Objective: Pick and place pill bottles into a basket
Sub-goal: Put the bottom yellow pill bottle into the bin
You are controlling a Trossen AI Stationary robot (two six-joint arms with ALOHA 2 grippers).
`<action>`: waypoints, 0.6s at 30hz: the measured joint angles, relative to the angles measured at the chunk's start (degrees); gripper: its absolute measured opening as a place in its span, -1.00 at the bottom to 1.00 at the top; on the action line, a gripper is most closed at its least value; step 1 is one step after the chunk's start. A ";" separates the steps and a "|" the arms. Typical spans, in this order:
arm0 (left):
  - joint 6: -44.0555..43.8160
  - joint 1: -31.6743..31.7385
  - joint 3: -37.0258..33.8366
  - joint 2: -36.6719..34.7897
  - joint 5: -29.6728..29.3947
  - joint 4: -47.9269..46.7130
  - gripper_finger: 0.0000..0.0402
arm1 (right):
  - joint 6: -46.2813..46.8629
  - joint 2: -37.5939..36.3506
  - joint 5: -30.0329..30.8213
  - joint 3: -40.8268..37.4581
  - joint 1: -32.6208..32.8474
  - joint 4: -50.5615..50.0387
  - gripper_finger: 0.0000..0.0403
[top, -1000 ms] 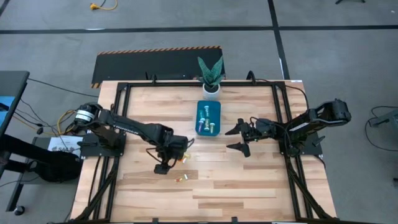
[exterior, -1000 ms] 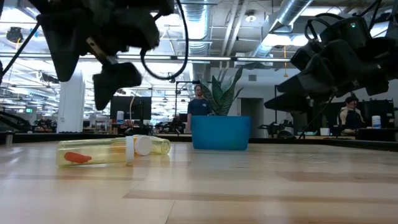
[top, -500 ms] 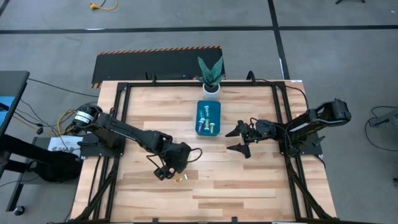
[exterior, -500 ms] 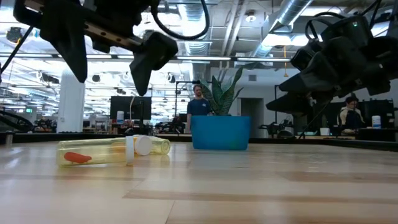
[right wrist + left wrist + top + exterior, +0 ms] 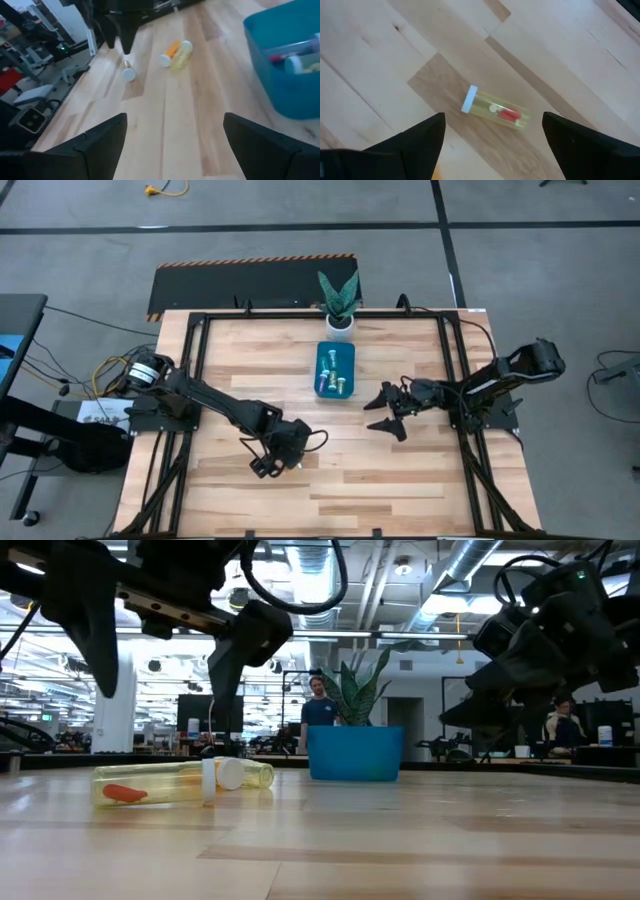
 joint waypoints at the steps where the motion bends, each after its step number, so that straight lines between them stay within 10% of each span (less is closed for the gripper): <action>1: -0.12 0.01 0.00 0.01 0.02 0.14 0.61 | 0.39 -0.02 -0.02 0.00 0.33 0.08 0.62; 18: -8.24 -0.41 0.00 0.10 -0.52 2.55 0.64 | 1.59 0.00 0.12 0.00 2.69 0.01 0.62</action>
